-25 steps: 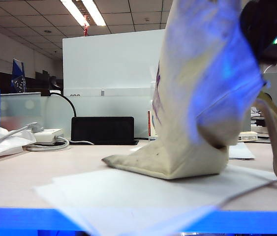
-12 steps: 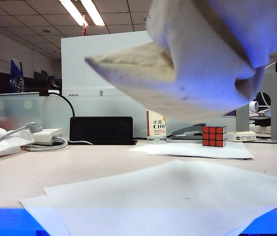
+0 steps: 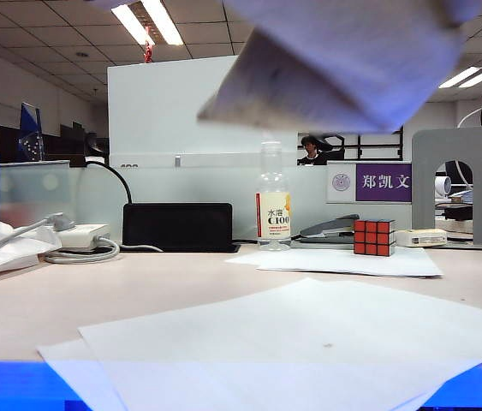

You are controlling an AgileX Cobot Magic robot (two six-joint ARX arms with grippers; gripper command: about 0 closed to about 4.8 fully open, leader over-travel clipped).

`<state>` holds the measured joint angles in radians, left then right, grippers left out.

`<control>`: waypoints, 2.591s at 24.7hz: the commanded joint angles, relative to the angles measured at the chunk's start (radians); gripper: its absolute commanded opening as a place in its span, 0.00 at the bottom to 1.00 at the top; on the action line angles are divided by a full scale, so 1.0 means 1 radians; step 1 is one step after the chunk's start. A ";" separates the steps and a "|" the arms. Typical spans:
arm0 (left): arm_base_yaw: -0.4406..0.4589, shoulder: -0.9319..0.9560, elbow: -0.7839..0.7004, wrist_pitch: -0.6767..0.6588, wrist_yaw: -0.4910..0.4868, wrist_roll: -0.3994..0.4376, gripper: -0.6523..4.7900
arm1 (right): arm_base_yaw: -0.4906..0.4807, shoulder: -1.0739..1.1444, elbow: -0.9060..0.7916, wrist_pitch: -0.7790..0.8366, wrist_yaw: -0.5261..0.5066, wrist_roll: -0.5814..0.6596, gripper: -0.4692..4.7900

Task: Take the glasses case out of the canvas bag and put it on the table.

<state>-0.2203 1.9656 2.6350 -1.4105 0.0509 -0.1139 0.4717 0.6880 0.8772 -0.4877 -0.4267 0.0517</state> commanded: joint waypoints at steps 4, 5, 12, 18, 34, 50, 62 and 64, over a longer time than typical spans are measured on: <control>0.072 0.005 -0.117 0.103 -0.004 -0.067 0.17 | 0.006 -0.102 0.011 0.057 -0.011 0.043 0.07; 0.051 0.005 -0.126 0.105 0.121 -0.081 0.17 | 0.011 -0.074 0.011 0.076 -0.013 0.061 0.07; -0.272 -0.010 -0.119 0.148 0.318 -0.043 0.17 | 0.017 0.154 0.012 0.204 -0.009 0.061 0.07; -0.510 -0.008 -0.126 0.150 0.304 -0.046 0.17 | 0.017 0.283 0.013 0.320 0.046 0.049 0.07; -0.478 -0.209 -0.118 0.211 0.264 -0.005 1.00 | 0.018 0.265 0.015 0.230 0.028 0.053 0.07; -0.216 -0.325 -0.285 0.028 0.763 0.032 1.00 | 0.011 0.082 0.300 0.178 0.001 0.184 0.07; -0.243 -0.418 -0.287 0.050 0.762 0.025 1.00 | 0.011 0.079 0.300 0.127 0.002 0.181 0.07; -0.243 -0.413 -0.288 0.049 0.777 0.024 1.00 | 0.011 0.079 0.300 0.129 0.002 0.183 0.07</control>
<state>-0.4622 1.5513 2.3455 -1.3727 0.8085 -0.0895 0.4824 0.7723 1.1671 -0.4175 -0.4225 0.2352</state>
